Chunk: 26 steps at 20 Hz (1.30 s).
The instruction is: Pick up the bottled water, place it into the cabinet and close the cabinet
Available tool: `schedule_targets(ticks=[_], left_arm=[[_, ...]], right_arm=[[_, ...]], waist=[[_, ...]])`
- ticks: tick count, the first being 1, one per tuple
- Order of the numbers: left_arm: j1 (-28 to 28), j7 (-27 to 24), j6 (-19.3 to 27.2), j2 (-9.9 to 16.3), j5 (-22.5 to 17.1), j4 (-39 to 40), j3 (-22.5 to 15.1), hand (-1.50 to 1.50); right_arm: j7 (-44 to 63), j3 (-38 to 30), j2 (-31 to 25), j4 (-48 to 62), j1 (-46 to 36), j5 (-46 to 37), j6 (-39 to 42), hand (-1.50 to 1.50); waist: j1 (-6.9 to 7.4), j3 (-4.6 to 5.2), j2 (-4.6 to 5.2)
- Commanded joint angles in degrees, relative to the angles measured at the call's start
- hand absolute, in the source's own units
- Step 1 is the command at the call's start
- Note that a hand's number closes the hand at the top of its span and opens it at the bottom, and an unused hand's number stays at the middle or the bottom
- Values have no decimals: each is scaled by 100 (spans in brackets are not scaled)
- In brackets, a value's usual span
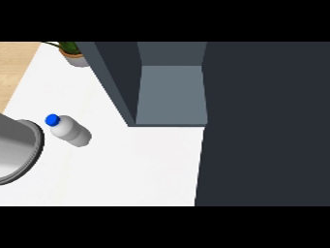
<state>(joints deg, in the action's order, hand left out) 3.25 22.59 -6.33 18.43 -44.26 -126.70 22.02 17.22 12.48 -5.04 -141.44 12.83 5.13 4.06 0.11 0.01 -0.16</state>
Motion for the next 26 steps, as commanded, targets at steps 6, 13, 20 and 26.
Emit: schedule_targets(ticks=[6, 13, 20, 26], left_arm=[[204, 518, 257, -62, 7, -577, 159, -150], [190, 691, 396, -173, 208, -694, 48, -150], [-3, 392, 84, -271, 566, -203, -47, -150], [0, -153, -100, -651, 1313, 324, -414, -150]], right_arm=[[987, 725, 188, -942, -137, -588, -504, -150], [925, 1126, 165, -1333, 229, -859, -563, -150], [1078, 804, 44, -1076, -337, -625, -740, -150], [1061, 993, -24, -1090, -194, -734, -792, -150]], waist=[[-7, 3, 2], [-56, 3, -14], [-33, 2, 4], [-63, 3, 6]])
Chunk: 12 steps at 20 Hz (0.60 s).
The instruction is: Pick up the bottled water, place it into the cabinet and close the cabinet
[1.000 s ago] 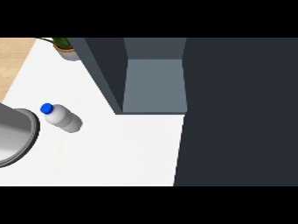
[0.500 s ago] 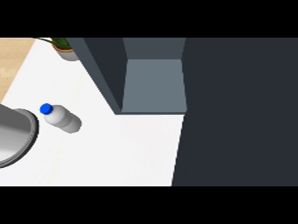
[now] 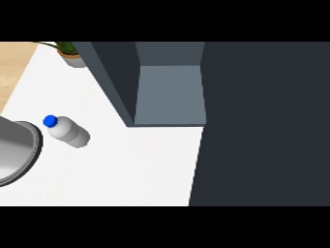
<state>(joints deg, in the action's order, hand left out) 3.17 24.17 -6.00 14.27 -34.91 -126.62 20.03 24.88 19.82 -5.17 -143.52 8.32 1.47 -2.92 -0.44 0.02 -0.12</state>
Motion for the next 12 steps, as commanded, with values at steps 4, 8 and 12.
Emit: schedule_targets(ticks=[4, 8, 12], left_arm=[[-451, -199, 17, -35, 509, 771, -198, -150], [-716, -875, -318, -108, 704, 1867, -135, -150], [-899, -919, -524, 296, 711, 2597, 198, -150]], right_arm=[[506, 266, -135, -1084, 230, -340, -138, -150], [735, 306, -144, -1024, -28, -384, -287, -150], [451, 249, -169, -962, 109, -226, -256, -150]], waist=[[-20, 1, 1], [-36, 6, 9], [-50, 3, 8]])
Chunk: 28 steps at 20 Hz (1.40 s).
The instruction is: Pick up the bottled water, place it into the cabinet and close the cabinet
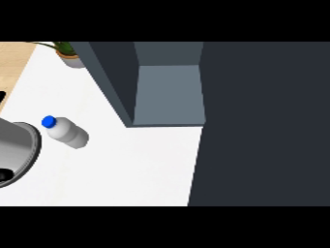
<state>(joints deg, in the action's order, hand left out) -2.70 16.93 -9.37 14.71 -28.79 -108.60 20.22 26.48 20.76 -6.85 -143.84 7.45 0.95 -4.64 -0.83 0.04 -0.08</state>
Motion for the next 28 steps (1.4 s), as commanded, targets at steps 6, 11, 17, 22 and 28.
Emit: schedule_targets(ticks=[6, 11, 17, 22, 28], left_arm=[[-450, -1312, -339, 14, 980, 2050, -70, -150], [-642, -1962, -584, -66, 1236, 3090, -200, -150], [-596, -2654, -596, -169, 1545, 3633, -268, -150], [-885, -3533, -888, -33, 1694, 4972, -144, -150], [-1262, -4221, -730, 91, 2117, 6290, -115, -150]], right_arm=[[577, 297, -73, -1038, 14, -267, -176, -150], [430, 389, -45, -834, -98, -291, -282, -150], [815, 137, -222, -1152, -219, -210, -361, -150], [761, 261, -196, -921, -375, -217, -419, -150], [781, 263, -323, -960, -460, -266, -466, -150]], waist=[[-38, 7, 10], [-30, 5, 13], [16, 2, -1], [7, 3, 10], [-59, 10, 25]])
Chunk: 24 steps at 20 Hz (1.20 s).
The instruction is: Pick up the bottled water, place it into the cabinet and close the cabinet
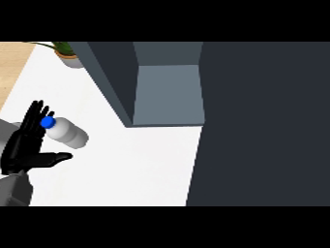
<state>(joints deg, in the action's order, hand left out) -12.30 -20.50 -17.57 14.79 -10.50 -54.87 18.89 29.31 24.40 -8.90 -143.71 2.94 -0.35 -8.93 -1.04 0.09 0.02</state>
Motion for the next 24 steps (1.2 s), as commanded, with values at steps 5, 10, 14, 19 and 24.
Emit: schedule_targets(ticks=[5, 10, 14, 19, 24], left_arm=[[-369, -1623, -71, 156, 481, 2026, 95, -150], [-831, -1539, 54, 93, 508, 2436, 37, -150], [-812, -2189, -231, 164, 616, 3110, 46, -150], [-1157, -2499, -436, 222, 527, 3667, 197, -150], [-1524, -2566, -567, 334, 490, 4040, 282, -150]], right_arm=[[500, -66, -197, -1040, 9, -83, 14, -150], [807, -29, -157, -1080, -200, -206, -160, -150], [602, -75, -279, -1090, 70, -220, -133, -150], [419, 163, -297, -1204, 373, -249, -219, -150], [186, -393, -347, -878, 141, 165, -134, -150]], waist=[[-57, 10, 21], [6, 2, 3], [-24, 4, 8], [-91, 7, 13], [-73, 7, 36]])
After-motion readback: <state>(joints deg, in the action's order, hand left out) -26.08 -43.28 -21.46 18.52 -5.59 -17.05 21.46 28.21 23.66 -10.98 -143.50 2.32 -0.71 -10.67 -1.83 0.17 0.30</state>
